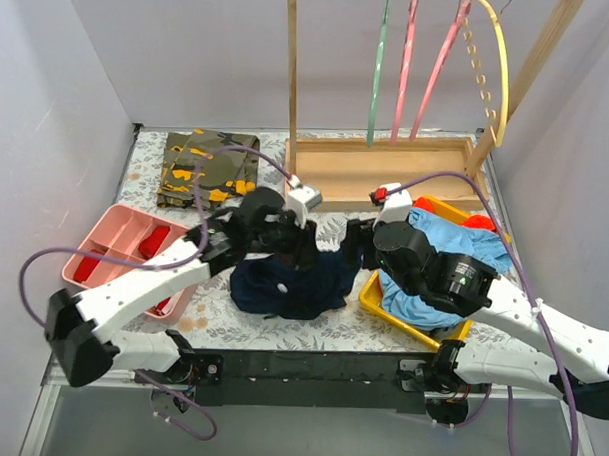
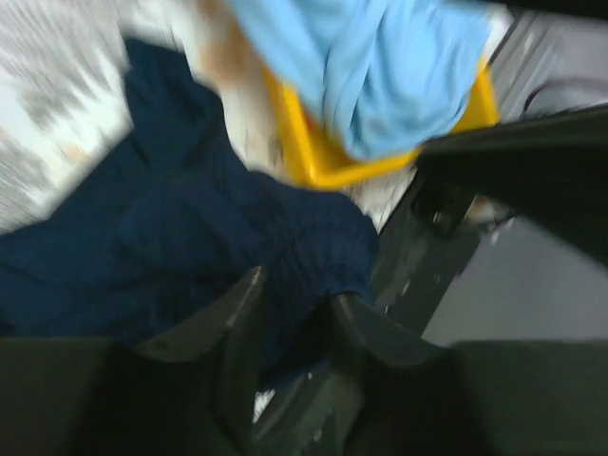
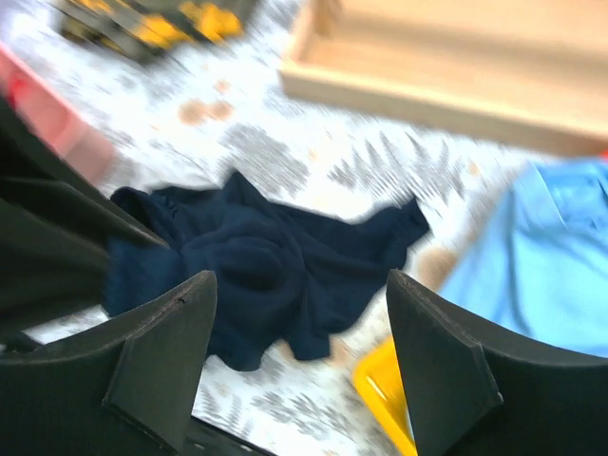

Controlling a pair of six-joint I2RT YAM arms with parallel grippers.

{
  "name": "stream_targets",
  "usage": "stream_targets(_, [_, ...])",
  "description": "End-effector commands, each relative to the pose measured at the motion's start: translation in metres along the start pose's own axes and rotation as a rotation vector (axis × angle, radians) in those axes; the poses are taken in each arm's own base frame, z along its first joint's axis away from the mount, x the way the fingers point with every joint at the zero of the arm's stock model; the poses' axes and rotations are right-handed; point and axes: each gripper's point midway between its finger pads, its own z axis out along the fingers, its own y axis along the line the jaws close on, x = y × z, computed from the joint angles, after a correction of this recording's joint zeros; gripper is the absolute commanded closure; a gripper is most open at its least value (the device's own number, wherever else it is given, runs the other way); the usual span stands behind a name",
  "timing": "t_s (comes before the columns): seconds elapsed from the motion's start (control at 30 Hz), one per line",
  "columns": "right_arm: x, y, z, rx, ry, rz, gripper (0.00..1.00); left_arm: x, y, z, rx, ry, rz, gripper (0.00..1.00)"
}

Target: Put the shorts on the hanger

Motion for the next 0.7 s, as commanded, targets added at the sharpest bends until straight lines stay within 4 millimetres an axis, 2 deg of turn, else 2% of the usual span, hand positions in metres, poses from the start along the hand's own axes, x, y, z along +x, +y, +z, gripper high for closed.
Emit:
stream_targets(0.0, [0.05,-0.021,0.009,0.018,0.088,0.035,0.21,0.033,-0.016,0.033,0.169,0.074,-0.105,0.65])
stream_targets(0.03, [0.057,-0.026,0.012,0.027,0.101,0.036,0.21,0.037,-0.01,0.035,0.13,0.079,-0.14,0.57])
stream_targets(0.07, [0.062,-0.026,0.014,0.024,0.111,0.033,0.21,0.039,-0.001,0.034,0.069,0.078,-0.168,0.42])
stream_targets(0.1, [0.073,-0.029,0.017,0.031,0.134,0.008,0.21,0.034,0.014,0.031,-0.028,0.04,-0.181,0.42])
stream_targets(0.13, [0.076,-0.031,0.019,0.037,0.138,0.001,0.21,0.026,0.021,0.021,-0.089,-0.003,-0.218,0.39])
stream_targets(0.17, [0.079,-0.032,0.021,0.041,0.144,-0.012,0.21,0.034,0.032,0.015,-0.164,0.011,-0.244,0.3])
stream_targets(0.2, [0.082,-0.032,0.025,0.037,0.159,-0.036,0.21,0.037,0.042,0.009,-0.233,0.011,-0.27,0.3])
stream_targets(0.23, [0.083,-0.033,0.027,0.041,0.164,-0.043,0.22,0.037,0.064,0.001,-0.365,-0.019,-0.296,0.33])
stream_targets(0.27, [0.084,-0.032,0.029,0.037,0.17,-0.054,0.23,0.055,0.074,-0.007,-0.439,0.023,-0.343,0.35])
stream_targets(0.3, [0.087,-0.03,0.031,0.026,0.184,-0.061,0.23,0.062,0.08,-0.012,-0.484,0.031,-0.364,0.43])
stream_targets(0.33, [0.088,-0.03,0.031,0.021,0.193,-0.081,0.25,0.069,0.088,-0.016,-0.531,0.038,-0.377,0.46])
stream_targets(0.37, [0.091,-0.03,0.031,0.017,0.203,-0.091,0.25,0.083,0.092,-0.023,-0.569,0.062,-0.413,0.47])
stream_targets(0.4, [0.093,-0.029,0.031,0.007,0.212,-0.101,0.25,0.09,0.095,-0.026,-0.586,0.071,-0.422,0.51])
stream_targets(0.5, [0.099,-0.03,0.025,-0.018,0.243,-0.14,0.26,0.11,0.104,-0.04,-0.652,0.08,-0.468,0.53])
stream_targets(0.67, [0.106,-0.027,0.014,-0.079,0.276,-0.164,0.29,0.122,0.109,-0.042,-0.678,0.087,-0.493,0.56])
